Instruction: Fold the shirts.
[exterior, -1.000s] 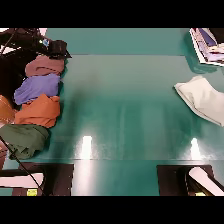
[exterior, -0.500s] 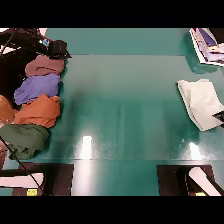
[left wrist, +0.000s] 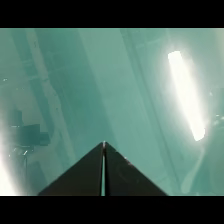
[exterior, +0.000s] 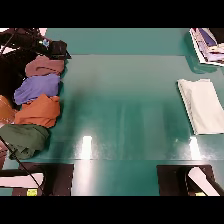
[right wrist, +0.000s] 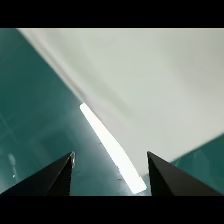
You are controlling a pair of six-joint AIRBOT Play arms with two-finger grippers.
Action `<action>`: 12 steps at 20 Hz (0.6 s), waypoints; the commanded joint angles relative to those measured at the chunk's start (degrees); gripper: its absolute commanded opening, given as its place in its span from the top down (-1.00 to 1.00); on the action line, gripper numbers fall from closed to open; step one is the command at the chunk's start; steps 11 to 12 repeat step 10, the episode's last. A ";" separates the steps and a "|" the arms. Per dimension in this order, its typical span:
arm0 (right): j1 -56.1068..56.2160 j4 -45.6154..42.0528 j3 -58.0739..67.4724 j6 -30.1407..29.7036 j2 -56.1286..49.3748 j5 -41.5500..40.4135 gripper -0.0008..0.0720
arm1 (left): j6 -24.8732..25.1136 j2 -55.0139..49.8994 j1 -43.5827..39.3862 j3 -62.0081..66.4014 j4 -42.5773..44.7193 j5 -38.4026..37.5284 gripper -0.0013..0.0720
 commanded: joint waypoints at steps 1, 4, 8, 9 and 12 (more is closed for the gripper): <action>10.40 2.25 0.83 0.07 2.01 -0.70 -0.37 | 0.07 0.00 0.00 0.04 0.00 0.15 0.89; 21.49 2.29 0.26 0.00 4.13 -2.43 0.92 | 0.07 0.00 0.00 0.04 -0.02 0.15 0.89; 32.37 2.32 0.26 0.02 7.02 -7.61 0.93 | 0.07 0.00 0.00 0.04 0.00 0.15 0.89; 33.83 2.29 0.26 0.04 7.56 -8.50 0.93 | 0.07 0.00 0.00 0.04 0.00 0.15 0.89; 34.86 2.34 0.26 0.11 8.02 -9.03 0.92 | 0.07 0.00 0.00 0.04 0.00 0.15 0.89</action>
